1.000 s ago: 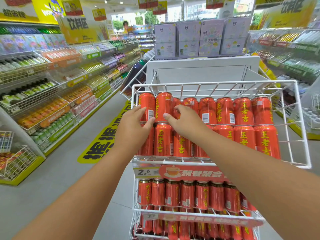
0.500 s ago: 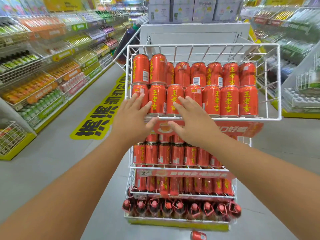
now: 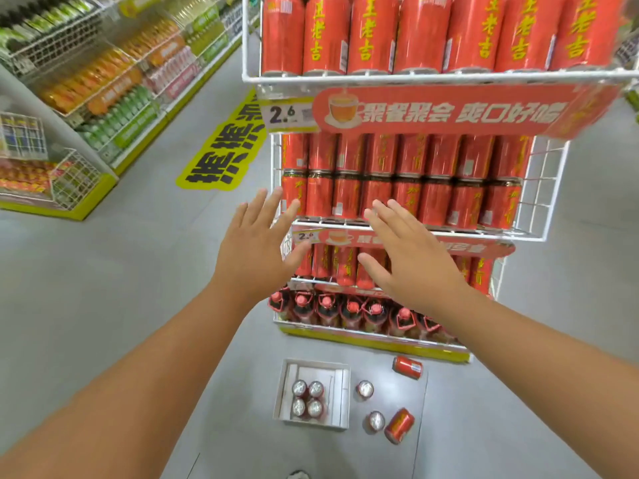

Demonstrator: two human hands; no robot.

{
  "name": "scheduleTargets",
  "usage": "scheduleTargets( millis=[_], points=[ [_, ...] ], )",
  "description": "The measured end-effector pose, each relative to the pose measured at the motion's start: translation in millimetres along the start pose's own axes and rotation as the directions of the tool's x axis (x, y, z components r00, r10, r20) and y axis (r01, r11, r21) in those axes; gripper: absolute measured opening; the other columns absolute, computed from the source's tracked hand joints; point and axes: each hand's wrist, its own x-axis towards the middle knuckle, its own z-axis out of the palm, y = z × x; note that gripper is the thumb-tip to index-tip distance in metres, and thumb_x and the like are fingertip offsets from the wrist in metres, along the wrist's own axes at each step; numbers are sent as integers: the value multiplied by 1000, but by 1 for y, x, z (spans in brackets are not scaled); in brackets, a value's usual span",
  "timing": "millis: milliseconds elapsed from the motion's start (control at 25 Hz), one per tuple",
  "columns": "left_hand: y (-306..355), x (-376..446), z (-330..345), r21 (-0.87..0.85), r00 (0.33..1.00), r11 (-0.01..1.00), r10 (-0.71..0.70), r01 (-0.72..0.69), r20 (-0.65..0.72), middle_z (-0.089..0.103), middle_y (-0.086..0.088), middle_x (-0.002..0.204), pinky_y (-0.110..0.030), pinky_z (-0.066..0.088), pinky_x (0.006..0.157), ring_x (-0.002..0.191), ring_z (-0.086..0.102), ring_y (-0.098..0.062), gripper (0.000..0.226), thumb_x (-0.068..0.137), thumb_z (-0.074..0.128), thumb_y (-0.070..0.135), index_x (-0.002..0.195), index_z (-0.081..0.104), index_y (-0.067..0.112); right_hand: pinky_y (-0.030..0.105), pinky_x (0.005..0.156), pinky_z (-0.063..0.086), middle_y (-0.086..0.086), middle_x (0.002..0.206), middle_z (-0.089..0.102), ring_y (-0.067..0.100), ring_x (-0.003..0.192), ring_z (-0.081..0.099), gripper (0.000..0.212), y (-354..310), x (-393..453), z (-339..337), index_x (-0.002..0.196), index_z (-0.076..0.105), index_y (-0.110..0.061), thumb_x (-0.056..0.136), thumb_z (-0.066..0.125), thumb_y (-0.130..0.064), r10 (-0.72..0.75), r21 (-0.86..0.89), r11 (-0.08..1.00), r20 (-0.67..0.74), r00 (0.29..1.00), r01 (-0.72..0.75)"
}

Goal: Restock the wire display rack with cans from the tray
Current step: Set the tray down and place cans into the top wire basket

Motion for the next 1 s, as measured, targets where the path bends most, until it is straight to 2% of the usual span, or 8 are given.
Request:
scheduleTargets(
  millis=[120,280,360,520,680,800,880,1000],
  points=[
    [-6,-49,68,-40,997,999,-12,15,72,38,-13,164,-52,25,124,153,32,-34,72,96,39,60,156,46,19,40,129,17,4,169,29,24,158,19,74,-4,-23,72,161,34,-13,100,46,-54,16,32,999,68,998,-19],
    [-20,-138,198,-77,985,996,-25,38,173,40,-12,163,-53,31,122,153,34,-32,72,96,46,59,154,49,17,38,128,20,1,169,28,21,159,19,79,-18,-74,216,162,32,-15,97,31,-60,78,91,991,172,982,-95],
    [-29,-189,267,-95,970,994,-38,63,241,41,-11,163,-51,31,123,152,35,-31,72,95,47,60,154,49,18,38,127,23,-1,170,28,19,159,18,78,-26,-107,296,162,32,-18,97,33,-61,107,129,982,247,963,-142],
    [-48,-272,388,-113,939,990,-42,85,341,41,-11,162,-50,31,123,152,36,-31,75,94,42,62,153,50,17,46,121,36,8,165,37,27,155,31,77,-40,-154,436,158,40,-13,96,38,-59,117,134,976,329,937,-169],
    [-63,-315,497,-140,925,985,-43,103,378,42,-14,161,-51,33,121,151,37,-33,77,94,40,63,153,50,15,39,125,24,5,167,35,26,156,28,80,-42,-169,551,160,35,-15,95,33,-61,109,111,981,370,922,-160],
    [-70,-336,570,-166,926,983,-16,84,377,41,-12,163,-48,33,122,151,37,-32,75,93,47,60,153,49,16,36,126,18,3,169,29,24,158,23,84,-36,-173,629,162,29,-17,93,27,-63,109,106,981,388,915,-162],
    [-75,-349,616,-163,911,982,-16,91,411,30,-6,168,-42,26,124,156,28,-27,76,94,51,61,159,39,21,31,126,12,0,171,24,20,159,18,80,-32,-177,678,164,23,-20,97,32,-61,105,112,980,406,908,-163],
    [-79,-362,672,-193,890,975,-12,112,455,18,0,172,-38,22,126,159,18,-21,78,95,51,63,162,31,27,30,124,21,-3,170,25,17,157,20,76,-27,-181,732,164,22,-22,100,49,-53,109,149,971,415,903,-186]
  ],
)
